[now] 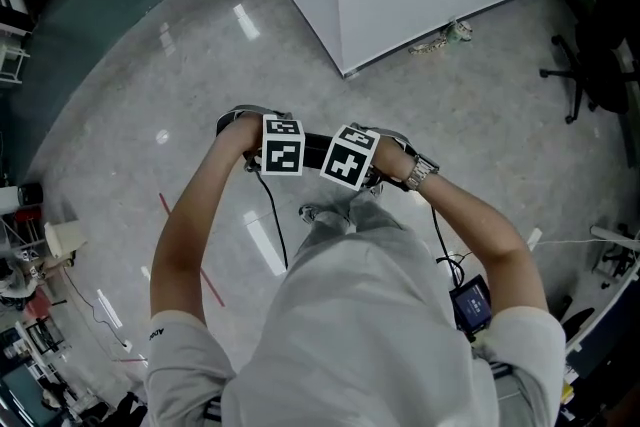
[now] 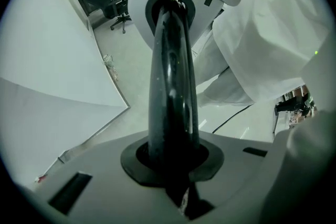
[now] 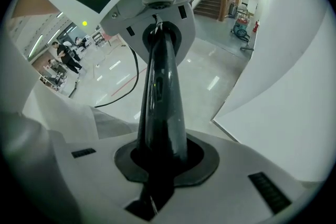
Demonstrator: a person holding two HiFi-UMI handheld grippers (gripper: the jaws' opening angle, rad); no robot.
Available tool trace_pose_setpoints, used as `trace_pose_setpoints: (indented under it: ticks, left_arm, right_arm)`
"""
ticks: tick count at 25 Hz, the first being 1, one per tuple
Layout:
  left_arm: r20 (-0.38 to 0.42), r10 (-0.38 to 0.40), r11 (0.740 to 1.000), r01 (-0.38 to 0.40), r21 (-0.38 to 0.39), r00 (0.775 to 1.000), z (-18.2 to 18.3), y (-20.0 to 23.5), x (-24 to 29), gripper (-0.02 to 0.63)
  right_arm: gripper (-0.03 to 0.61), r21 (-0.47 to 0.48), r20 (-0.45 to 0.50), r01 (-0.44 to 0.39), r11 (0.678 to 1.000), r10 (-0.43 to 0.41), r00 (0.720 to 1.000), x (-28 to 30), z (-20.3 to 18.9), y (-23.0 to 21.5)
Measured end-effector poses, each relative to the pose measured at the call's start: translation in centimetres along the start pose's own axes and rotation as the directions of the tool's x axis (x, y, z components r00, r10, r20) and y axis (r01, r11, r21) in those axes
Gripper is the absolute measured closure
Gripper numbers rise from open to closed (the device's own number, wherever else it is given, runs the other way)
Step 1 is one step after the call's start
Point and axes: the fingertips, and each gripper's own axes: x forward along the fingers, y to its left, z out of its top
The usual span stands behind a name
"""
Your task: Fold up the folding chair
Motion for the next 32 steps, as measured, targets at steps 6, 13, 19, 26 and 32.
trace_pose_setpoints:
  ticks: [6, 13, 19, 26, 32]
  left_arm:
    - [0.017, -0.009, 1.0, 0.009, -0.022, 1.0, 2.9, 2.4, -0.9, 0.56]
    - [0.057, -0.031, 0.997, 0.035, -0.063, 0.998, 4.4, 3.4, -0.9, 0.56]
    - [0.081, -0.043, 0.993, 0.051, -0.103, 0.996, 5.3, 4.7, -1.1, 0.56]
    - [0.083, -0.038, 0.994, 0.047, -0.103, 0.996, 6.0, 7.0, -0.9, 0.56]
    - [0.083, -0.031, 0.994, 0.039, -0.105, 0.996, 6.2, 9.2, -0.6, 0.56]
  right_arm:
    - [0.526, -0.044, -0.015, -0.013, 0.999, 0.012, 1.0, -1.9, -2.2, -3.1]
    - [0.526, -0.095, -0.053, -0.032, 0.995, 0.027, 0.998, -2.6, -3.4, -4.5]
    - [0.528, -0.133, -0.072, -0.048, 0.99, 0.039, 0.997, -3.2, -3.9, -6.3]
    - [0.526, -0.142, -0.091, -0.069, 0.988, 0.056, 0.994, -3.2, -4.5, -8.7]
    - [0.526, -0.172, -0.104, -0.068, 0.983, 0.051, 0.993, -3.0, -4.6, -11.1]
